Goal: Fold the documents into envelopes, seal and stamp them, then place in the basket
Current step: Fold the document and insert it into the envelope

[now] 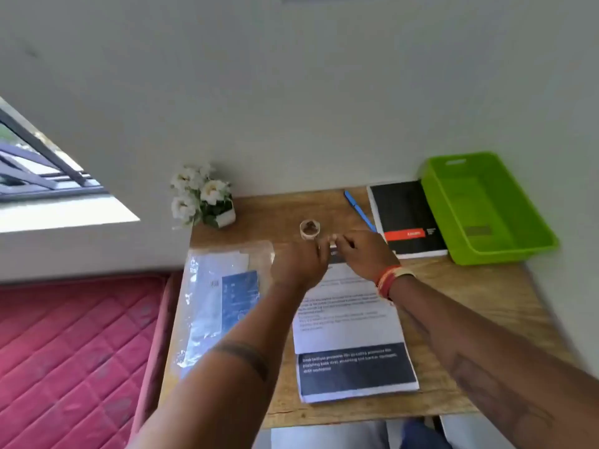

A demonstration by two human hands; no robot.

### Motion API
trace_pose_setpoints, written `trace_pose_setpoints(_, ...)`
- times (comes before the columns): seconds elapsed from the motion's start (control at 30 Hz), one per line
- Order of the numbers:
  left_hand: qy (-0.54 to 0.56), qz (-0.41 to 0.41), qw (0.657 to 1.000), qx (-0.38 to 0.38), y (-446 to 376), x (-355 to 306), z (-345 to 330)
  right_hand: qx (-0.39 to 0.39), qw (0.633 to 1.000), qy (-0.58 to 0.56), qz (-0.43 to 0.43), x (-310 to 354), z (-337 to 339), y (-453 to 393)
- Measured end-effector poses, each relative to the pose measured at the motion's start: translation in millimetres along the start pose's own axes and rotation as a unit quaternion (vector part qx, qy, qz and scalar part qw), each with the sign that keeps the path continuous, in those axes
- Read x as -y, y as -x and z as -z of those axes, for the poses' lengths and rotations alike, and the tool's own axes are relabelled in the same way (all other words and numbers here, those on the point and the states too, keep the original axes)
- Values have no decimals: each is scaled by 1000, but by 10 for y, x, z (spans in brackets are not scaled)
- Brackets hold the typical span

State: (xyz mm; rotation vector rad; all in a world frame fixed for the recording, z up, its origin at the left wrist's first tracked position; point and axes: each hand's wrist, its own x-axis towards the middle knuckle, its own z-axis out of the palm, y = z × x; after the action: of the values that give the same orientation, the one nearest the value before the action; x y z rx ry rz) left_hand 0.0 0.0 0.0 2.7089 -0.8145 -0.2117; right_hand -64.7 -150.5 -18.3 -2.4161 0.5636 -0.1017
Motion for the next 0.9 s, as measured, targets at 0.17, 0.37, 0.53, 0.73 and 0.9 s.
trace_pose_setpoints(0.17,35,-3,999,1,293,-10,-462,14,1000,10,21,-340,-336,308)
trace_pose_setpoints(0.37,24,-34,997,-71,458,53,-801,-83,986,46,135,-578,-533,412)
trace_pose_setpoints(0.53,32,-53,991,-120,464,133,-987,-84,976,102,175,-612,-590,460)
trace_pose_setpoints(0.73,16,-77,987,-143,528,171,-1041,-89,970,98,206,-622,-551,432)
trace_pose_setpoints(0.9,-16,-79,987,-142,721,93,-1002,-194,940,127,251,-663,-541,445)
